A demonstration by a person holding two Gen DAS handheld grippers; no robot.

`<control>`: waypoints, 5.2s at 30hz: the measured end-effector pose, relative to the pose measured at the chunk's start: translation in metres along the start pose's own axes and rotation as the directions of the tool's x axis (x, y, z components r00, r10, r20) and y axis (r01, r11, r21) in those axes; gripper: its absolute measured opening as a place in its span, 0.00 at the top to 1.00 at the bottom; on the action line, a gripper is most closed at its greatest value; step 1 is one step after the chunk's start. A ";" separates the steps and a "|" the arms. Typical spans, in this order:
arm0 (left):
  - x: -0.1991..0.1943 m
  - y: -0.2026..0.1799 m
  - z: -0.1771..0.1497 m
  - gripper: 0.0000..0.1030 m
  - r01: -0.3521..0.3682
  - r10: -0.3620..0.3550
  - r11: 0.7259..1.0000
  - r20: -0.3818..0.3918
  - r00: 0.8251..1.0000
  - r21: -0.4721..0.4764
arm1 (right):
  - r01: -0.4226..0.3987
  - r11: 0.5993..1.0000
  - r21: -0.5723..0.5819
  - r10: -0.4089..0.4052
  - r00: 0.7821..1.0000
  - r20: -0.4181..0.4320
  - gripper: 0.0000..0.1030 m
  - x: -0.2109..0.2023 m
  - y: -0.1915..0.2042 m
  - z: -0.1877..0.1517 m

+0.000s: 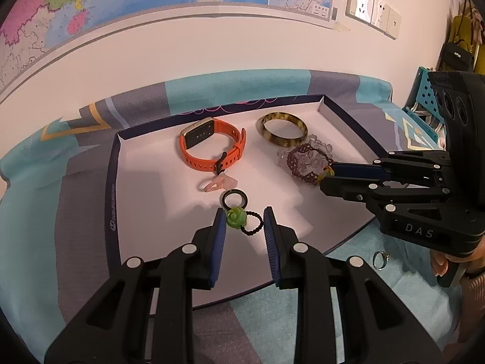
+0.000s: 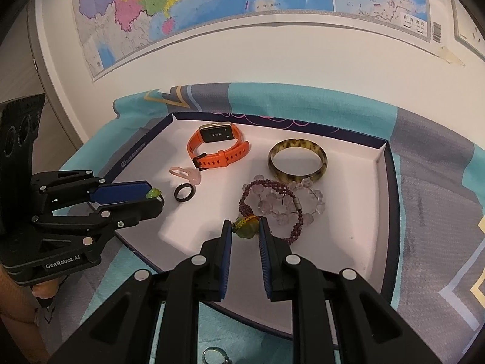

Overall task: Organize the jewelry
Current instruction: 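Lower the amber ring and green hair tie into the box, then open both tools to release the ring and hair tie in the box, then withdraw both open tools from the box, then grasp the silver ring with the right tool while the left tool grasps the gold green-stone ring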

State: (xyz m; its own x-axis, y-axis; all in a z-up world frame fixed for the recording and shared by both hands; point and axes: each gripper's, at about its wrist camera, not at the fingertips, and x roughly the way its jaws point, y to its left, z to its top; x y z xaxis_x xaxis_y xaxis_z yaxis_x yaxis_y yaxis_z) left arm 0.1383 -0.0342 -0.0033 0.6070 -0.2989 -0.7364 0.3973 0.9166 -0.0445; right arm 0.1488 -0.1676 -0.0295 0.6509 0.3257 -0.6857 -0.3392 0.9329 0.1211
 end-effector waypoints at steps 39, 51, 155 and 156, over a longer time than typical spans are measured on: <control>0.016 0.004 0.000 0.71 0.003 -0.004 1.000 -0.045 0.999 -0.014 | 0.017 1.000 -0.002 -0.017 0.999 -0.027 0.83 0.013 0.000 0.002; -0.028 0.002 -0.009 0.60 0.056 -0.056 0.998 0.064 0.996 0.007 | -0.006 0.999 0.040 0.004 0.999 0.040 0.69 -0.014 -0.006 -0.002; -0.033 -0.018 -0.069 0.73 0.070 -0.070 0.998 -0.050 0.996 0.000 | -0.014 0.998 0.054 0.016 0.999 -0.029 0.96 -0.051 0.017 -0.083; -0.032 -0.019 -0.068 0.73 0.069 -0.069 0.998 -0.052 0.996 0.009 | -0.014 0.998 0.053 0.016 0.999 -0.029 0.96 -0.050 0.018 -0.083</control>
State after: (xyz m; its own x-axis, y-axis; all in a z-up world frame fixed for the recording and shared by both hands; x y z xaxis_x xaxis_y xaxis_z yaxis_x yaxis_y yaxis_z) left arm 0.0650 -0.0242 -0.0250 0.5413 -0.3471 -0.7658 0.4445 0.8913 -0.0897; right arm 0.0536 -0.1803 -0.0525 0.6252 0.3358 -0.7045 -0.3118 0.9350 0.1689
